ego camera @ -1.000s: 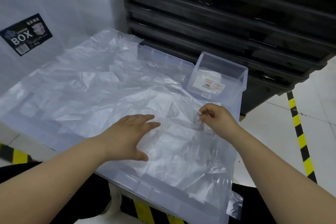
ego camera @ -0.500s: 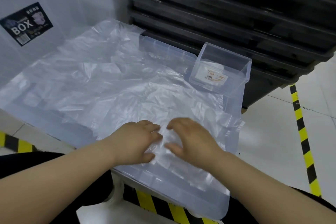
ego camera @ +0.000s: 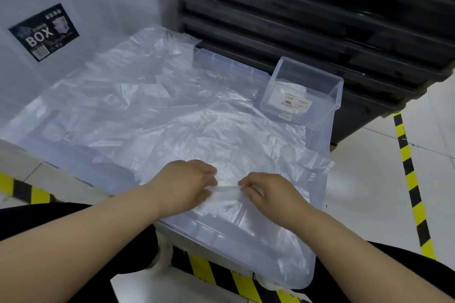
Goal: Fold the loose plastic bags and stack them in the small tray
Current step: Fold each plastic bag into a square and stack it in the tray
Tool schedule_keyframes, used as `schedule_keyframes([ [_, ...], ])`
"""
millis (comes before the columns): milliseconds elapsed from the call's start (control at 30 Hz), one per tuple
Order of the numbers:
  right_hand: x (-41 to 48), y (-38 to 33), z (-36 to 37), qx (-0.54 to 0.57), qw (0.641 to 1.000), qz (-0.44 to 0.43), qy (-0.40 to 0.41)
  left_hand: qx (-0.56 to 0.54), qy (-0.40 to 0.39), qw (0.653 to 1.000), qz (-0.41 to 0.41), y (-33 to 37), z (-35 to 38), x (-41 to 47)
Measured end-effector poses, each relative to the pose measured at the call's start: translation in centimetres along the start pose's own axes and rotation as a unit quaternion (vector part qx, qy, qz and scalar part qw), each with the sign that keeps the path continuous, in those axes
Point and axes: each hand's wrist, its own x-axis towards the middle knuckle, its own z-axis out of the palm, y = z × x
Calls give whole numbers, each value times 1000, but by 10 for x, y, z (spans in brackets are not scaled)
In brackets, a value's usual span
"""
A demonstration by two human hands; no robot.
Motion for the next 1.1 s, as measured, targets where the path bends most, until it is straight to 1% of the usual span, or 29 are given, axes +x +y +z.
schedule_keyframes([
  [33,1,0,-5,30,999,17,-8,-30,22,999,-16,-1,-2,0],
  [67,1,2,-8,50,998,32,-18,-56,21,997,-42,-4,-4,-1],
  [133,3,5,-16,63,996,56,-40,-124,-8,988,-98,-14,-9,0],
  [200,6,7,-21,72,994,70,-54,-236,-5,964,-121,-21,-19,-2],
  [300,9,12,-26,77,991,90,-57,-365,-10,918,-156,-30,-27,-5],
  [367,11,16,-29,69,991,99,-56,-423,2,889,-177,-33,-28,-7],
  [433,14,20,-32,64,990,113,-54,-443,19,874,-200,-37,-30,-7],
  [533,19,24,-33,51,989,132,-37,-424,35,876,-225,-41,-29,-6],
  [600,22,25,-33,34,989,145,-28,-387,15,889,-242,-42,-27,-5],
  [633,24,25,-32,22,988,149,-26,-352,4,902,-251,-42,-27,-6],
  [700,28,26,-31,-2,989,149,-23,-238,-8,929,-282,-42,-25,-7],
  [733,30,26,-31,-13,989,148,-21,-163,8,940,-299,-42,-23,-6],
  [767,32,26,-30,-24,989,147,-20,-96,59,948,-297,-42,-21,-6],
  [800,34,25,-30,-34,988,147,-19,-50,136,954,-263,-41,-17,-5],
  [833,36,25,-30,-40,988,148,-18,-30,194,958,-207,-38,-13,-3],
  [867,37,25,-30,-44,988,148,-16,-12,230,962,-145,-34,-7,-1],
  [900,38,25,-30,-46,988,148,-15,7,241,966,-94,-29,0,1],
  [967,40,25,-29,-48,988,148,-14,38,162,985,-45,-20,16,5],
  [1000,40,25,-28,-49,987,149,-16,35,110,993,-38,-13,18,5],
  [1033,40,25,-29,-51,987,150,-22,25,74,996,-35,-10,20,5],
  [1100,41,26,-34,-53,986,155,-37,12,27,999,-30,-12,25,6],
])
